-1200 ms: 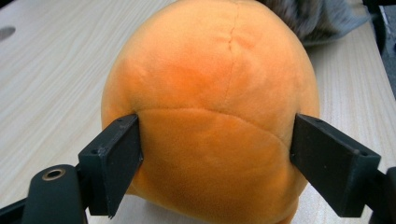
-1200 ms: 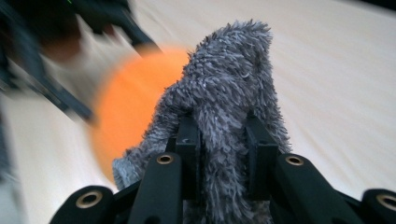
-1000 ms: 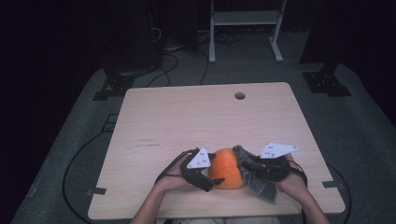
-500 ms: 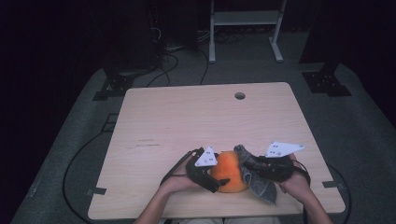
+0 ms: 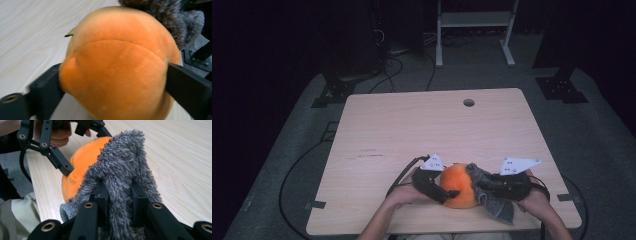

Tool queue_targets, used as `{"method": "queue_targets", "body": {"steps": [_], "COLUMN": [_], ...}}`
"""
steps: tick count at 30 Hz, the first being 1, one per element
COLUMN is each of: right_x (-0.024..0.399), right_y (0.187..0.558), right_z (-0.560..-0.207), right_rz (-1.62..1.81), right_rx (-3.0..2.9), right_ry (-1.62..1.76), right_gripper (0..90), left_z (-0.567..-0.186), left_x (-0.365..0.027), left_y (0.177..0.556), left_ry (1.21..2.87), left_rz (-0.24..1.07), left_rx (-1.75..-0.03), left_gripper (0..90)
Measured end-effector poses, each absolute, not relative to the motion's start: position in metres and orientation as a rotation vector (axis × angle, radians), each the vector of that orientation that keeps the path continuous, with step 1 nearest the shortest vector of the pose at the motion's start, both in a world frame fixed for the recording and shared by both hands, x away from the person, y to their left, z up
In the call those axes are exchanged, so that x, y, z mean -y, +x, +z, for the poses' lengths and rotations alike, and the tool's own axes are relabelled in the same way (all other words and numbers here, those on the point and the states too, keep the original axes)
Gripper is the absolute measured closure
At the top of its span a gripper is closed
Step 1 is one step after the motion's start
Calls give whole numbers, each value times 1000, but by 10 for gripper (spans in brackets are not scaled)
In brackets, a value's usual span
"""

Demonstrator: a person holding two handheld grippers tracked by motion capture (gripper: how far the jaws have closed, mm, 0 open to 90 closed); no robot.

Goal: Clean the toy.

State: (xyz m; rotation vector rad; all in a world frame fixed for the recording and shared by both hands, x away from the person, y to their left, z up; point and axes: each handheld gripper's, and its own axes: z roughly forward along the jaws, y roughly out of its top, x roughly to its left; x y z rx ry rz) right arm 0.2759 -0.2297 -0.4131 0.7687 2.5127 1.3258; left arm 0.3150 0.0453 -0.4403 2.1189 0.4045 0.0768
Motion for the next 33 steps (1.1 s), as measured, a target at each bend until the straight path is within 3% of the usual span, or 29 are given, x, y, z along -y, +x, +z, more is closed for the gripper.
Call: {"method": "queue_targets", "body": {"steps": [3,6,8,12,15,19,26,33], "right_x": [235,242,238,223,213,218,233,204], "right_y": [276,278,280,278,274,275,278,269], "right_z": [-408,-397,-396,-403,-408,-414,-418,-409], "right_rz": [1319,1401,1404,1361,1326,1319,1242,1275], "right_rx": [-2498,-2448,-2434,-2451,-2450,-2429,-2410,-2418], "right_ry": [791,797,791,753,714,746,825,708], "right_gripper": [716,717,717,718,715,717,722,725], "left_z": [-431,-424,-425,-431,-437,-439,-442,-429], "left_x": [-44,-38,-36,-45,-45,-47,-50,-46], "left_y": [308,296,294,309,318,313,312,316], "left_ry": [2065,2039,2057,2067,2113,2127,2154,2119], "left_rz": [218,448,504,320,193,236,264,173], "left_rx": [-331,-184,-139,-312,-426,-360,-324,-457], "left_gripper": [257,299,282,100,47,154,154,90]}}
